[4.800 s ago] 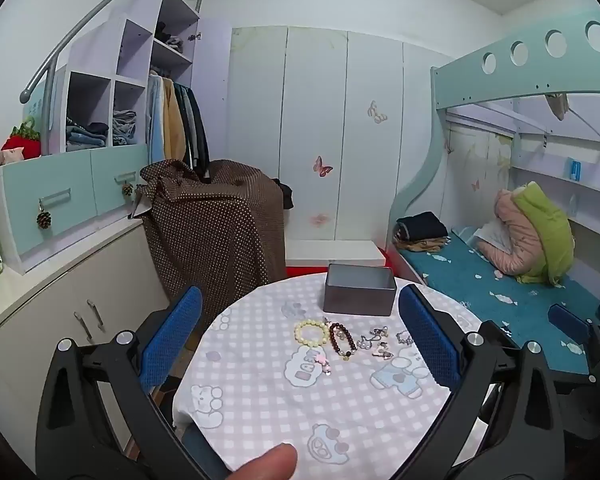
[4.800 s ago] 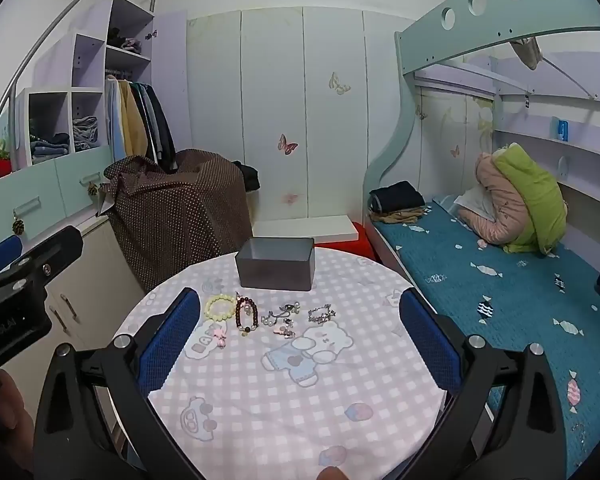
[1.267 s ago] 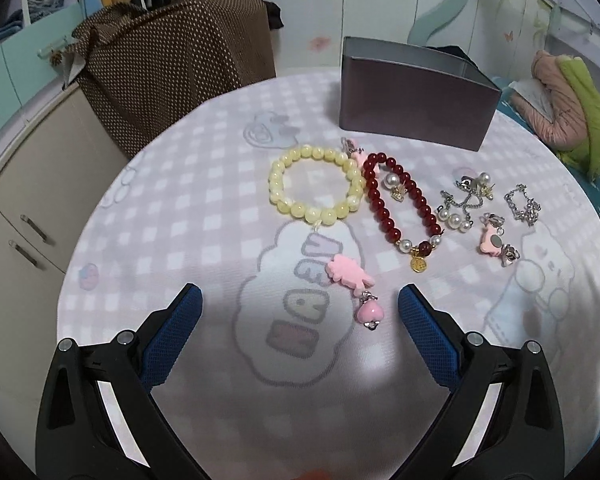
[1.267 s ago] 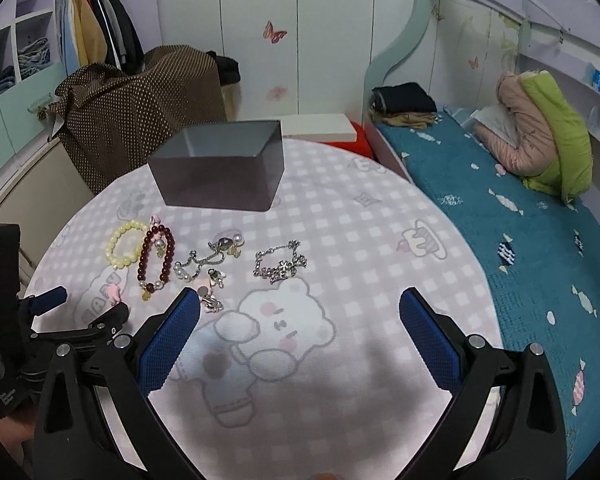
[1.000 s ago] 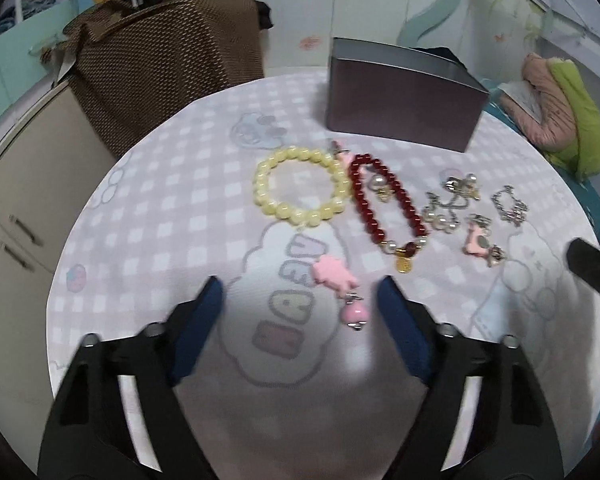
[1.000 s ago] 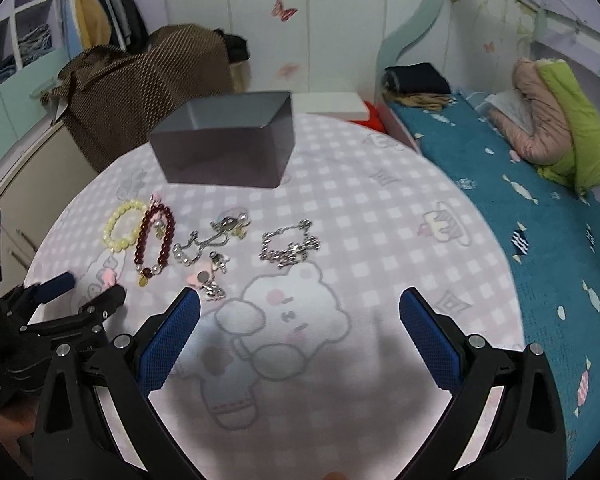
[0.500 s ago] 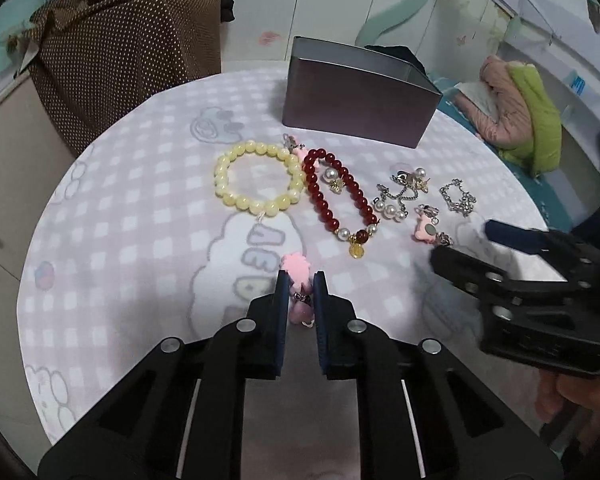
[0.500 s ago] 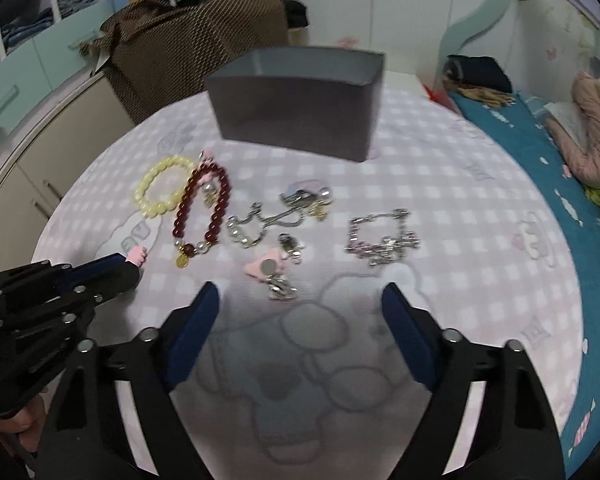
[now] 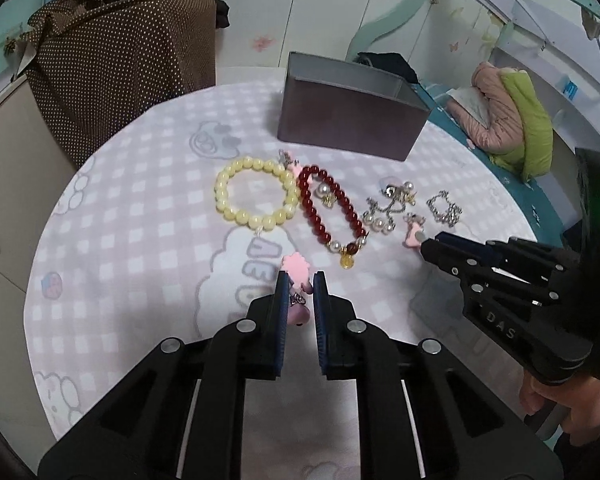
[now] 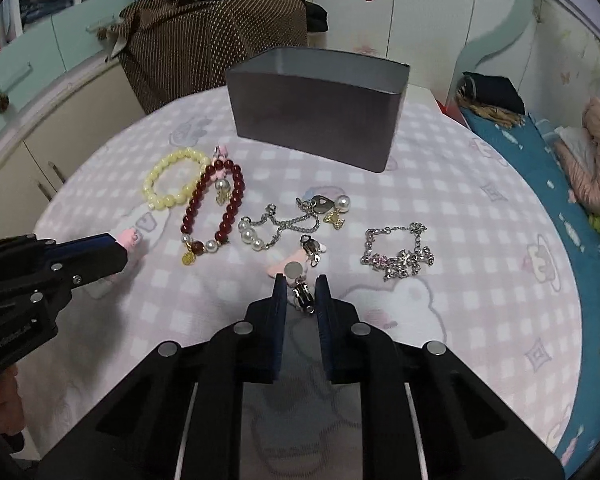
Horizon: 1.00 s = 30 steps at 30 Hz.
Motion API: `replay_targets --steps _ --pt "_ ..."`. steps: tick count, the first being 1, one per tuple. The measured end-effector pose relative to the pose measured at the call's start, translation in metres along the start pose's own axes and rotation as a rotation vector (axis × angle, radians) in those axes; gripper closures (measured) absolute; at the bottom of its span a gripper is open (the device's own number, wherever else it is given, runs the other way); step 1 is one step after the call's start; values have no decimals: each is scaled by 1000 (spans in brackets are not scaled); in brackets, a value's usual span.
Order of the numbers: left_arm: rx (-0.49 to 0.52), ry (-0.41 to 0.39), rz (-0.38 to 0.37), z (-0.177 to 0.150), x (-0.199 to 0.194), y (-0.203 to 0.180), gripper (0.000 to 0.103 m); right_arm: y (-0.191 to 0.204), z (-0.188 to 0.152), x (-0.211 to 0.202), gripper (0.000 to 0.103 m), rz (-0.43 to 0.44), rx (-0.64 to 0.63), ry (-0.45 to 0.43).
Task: Organize jewelry
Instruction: 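Grasp the pink charm with the left tool while the right tool grasps a small silver charm, then lift both held charms and carry them over the grey box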
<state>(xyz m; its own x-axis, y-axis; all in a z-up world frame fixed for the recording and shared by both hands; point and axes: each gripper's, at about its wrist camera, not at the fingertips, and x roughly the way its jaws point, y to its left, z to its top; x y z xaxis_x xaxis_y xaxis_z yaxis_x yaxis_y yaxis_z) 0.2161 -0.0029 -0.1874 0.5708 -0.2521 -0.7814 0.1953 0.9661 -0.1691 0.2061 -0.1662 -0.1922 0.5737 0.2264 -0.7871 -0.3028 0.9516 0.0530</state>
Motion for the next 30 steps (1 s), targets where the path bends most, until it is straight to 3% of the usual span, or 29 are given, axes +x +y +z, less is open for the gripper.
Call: replay_targets --steps 12,22,30 --pt "1 -95 -25 37 -32 0 91 -9 31 -44 90 84 28 -75" --pt "50 -271 -36 125 -64 -7 91 -8 120 -87 90 65 -33 -255" --pt "81 -298 -23 177 -49 -24 91 -24 159 -63 90 44 11 -239"
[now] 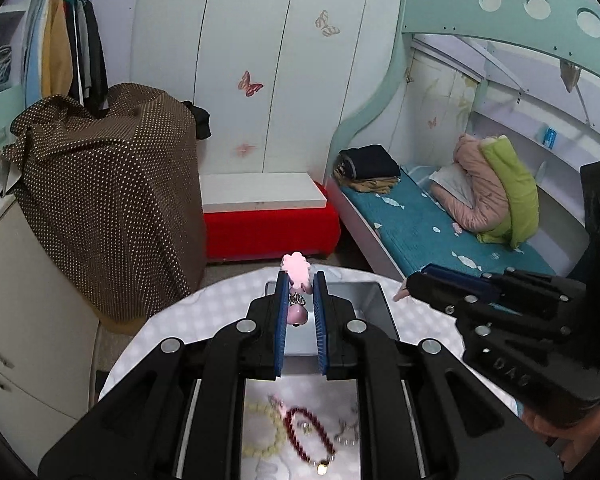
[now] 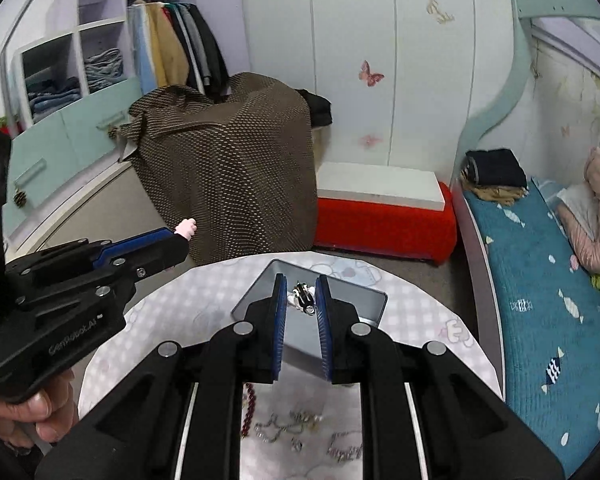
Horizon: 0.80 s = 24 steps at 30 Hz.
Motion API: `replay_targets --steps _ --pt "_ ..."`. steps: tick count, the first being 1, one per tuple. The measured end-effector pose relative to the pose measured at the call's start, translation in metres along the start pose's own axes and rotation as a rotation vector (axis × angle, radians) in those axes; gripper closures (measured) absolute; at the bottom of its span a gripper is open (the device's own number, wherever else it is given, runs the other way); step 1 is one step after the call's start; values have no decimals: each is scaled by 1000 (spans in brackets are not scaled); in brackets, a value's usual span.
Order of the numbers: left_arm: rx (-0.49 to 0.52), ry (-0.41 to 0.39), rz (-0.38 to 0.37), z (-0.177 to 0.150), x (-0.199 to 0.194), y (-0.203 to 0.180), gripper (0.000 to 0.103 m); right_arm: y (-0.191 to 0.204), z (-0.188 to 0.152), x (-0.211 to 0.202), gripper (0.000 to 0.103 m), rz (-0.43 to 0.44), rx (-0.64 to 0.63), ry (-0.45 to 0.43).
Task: Organize jewelry
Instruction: 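Lift both held charms and carry them over the grey box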
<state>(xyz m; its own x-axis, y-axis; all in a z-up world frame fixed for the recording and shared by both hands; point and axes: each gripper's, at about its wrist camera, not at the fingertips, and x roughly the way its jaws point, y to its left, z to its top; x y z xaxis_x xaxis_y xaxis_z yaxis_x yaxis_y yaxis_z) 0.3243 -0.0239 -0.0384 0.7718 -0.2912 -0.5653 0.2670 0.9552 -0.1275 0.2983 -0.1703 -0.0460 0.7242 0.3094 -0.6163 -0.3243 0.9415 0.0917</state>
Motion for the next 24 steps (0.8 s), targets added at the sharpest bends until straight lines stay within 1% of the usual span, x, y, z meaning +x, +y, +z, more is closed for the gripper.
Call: replay_targets --steps 7,16,21,24 --pt "-11 54 -14 10 41 -2 91 -21 5 26 90 -3 52 55" --pt "-24 178 -49 7 97 3 91 -41 0 66 90 4 115 163" --pt "-41 229 -58 8 117 12 90 -44 -2 79 89 8 132 204" --pt "-42 248 -55 6 122 15 89 -47 -4 84 88 2 141 223"
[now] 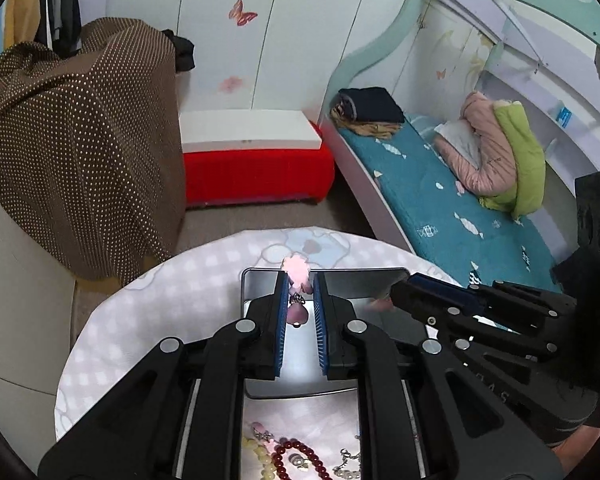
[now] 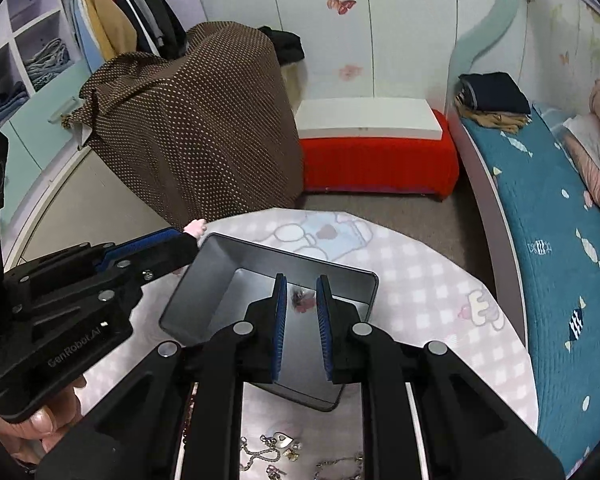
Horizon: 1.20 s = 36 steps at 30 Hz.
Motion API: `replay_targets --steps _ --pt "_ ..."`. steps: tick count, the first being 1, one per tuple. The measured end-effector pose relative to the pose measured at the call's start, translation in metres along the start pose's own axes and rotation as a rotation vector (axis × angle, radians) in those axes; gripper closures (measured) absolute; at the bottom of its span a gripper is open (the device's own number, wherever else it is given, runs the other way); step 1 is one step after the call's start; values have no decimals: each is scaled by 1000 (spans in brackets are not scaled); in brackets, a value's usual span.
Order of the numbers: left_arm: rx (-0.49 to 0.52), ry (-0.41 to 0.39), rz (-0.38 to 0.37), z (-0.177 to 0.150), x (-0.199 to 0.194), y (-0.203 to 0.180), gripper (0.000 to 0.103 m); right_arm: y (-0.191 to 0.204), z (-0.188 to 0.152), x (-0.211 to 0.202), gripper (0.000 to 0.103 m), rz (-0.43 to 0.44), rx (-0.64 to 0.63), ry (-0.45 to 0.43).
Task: Organize jewelry
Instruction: 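Lift both held charms and carry them over the grey box, then open both tools to drop the charms into the grey box, then withdraw both tools from the box back toward the remaining jewelry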
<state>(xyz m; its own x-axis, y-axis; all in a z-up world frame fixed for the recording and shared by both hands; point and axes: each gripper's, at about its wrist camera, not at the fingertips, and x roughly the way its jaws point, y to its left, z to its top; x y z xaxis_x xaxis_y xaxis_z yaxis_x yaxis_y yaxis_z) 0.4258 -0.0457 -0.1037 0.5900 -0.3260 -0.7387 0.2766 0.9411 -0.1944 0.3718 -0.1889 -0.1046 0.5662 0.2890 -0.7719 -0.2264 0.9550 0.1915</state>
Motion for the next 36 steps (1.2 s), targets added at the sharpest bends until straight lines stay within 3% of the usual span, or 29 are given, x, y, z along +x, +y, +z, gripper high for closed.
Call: replay_targets --steps 1,2,4,7,8,9,11,16,23,36 --pt "3 4 -4 0 1 0 83 -1 1 2 88 1 2 5" --pt "6 6 -4 0 1 1 62 -2 0 2 86 3 8 9" --pt "0 -17 17 -2 -5 2 35 -4 0 2 78 5 16 9" --pt "-8 -37 19 -3 -14 5 27 -7 0 -2 60 -2 26 0" --pt "-17 -48 23 -3 -18 7 16 -8 -1 -5 39 -12 31 -8" --pt "-29 -71 35 -4 -25 10 11 -10 -1 -8 17 -18 36 -20" --pt "-27 -105 44 -6 -38 11 11 -10 -3 -15 8 -25 44 -58" --pt "-12 -200 101 -19 -75 6 5 -5 -7 -29 8 -70 42 -88" --pt "-4 -311 190 -46 -127 1 5 4 -18 -68 8 -100 48 -187" --pt "-15 -401 236 -95 -188 -11 5 17 -57 -153 8 -128 40 -349"
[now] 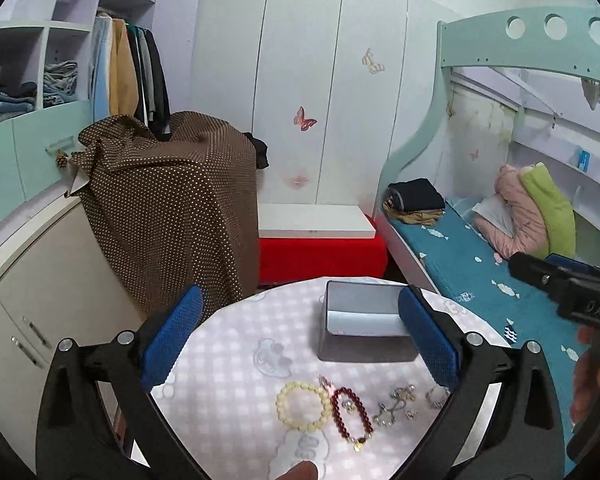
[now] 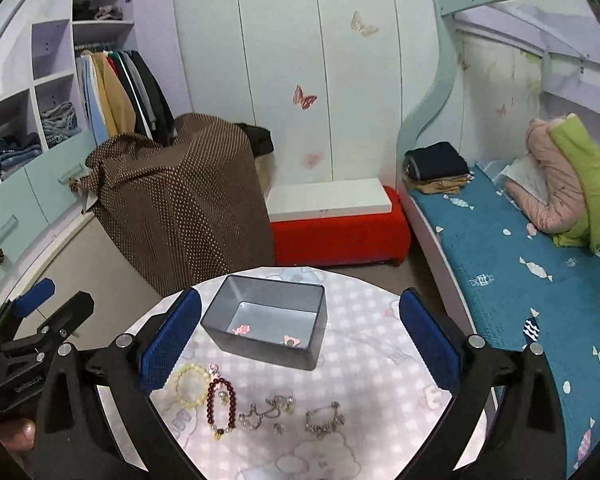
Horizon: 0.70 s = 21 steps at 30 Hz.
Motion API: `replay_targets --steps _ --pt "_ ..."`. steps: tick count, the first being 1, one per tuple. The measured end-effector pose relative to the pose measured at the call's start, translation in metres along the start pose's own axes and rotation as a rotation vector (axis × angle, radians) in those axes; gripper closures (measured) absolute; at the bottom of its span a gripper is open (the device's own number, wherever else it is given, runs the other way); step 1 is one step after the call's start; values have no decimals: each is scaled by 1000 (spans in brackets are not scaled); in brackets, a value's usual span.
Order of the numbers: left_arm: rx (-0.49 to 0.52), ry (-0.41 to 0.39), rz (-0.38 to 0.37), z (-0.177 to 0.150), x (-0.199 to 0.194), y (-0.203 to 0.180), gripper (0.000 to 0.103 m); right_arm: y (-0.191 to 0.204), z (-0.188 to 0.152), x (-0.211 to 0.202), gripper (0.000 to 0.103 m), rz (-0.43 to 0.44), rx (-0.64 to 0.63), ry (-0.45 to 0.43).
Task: Organize jewelry
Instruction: 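Withdraw both tools from the box back toward the remaining jewelry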
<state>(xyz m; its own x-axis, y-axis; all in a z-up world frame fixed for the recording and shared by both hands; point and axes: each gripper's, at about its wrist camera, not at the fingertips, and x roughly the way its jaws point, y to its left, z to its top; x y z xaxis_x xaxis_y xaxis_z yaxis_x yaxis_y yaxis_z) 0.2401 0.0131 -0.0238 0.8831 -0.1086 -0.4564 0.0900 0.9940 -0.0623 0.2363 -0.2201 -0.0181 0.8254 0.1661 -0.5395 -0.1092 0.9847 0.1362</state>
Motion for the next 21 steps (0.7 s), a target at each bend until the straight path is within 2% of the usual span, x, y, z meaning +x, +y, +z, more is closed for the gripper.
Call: replay_targets --steps 7,16,21 --pt "22 -28 42 -21 -26 -2 5 -4 -19 -26 8 -46 -10 -22" --pt "20 63 47 -71 -20 3 5 -9 -67 -22 8 -87 -24 60" --pt "18 107 28 -92 -13 -2 5 -11 -79 -20 8 -95 -28 85"
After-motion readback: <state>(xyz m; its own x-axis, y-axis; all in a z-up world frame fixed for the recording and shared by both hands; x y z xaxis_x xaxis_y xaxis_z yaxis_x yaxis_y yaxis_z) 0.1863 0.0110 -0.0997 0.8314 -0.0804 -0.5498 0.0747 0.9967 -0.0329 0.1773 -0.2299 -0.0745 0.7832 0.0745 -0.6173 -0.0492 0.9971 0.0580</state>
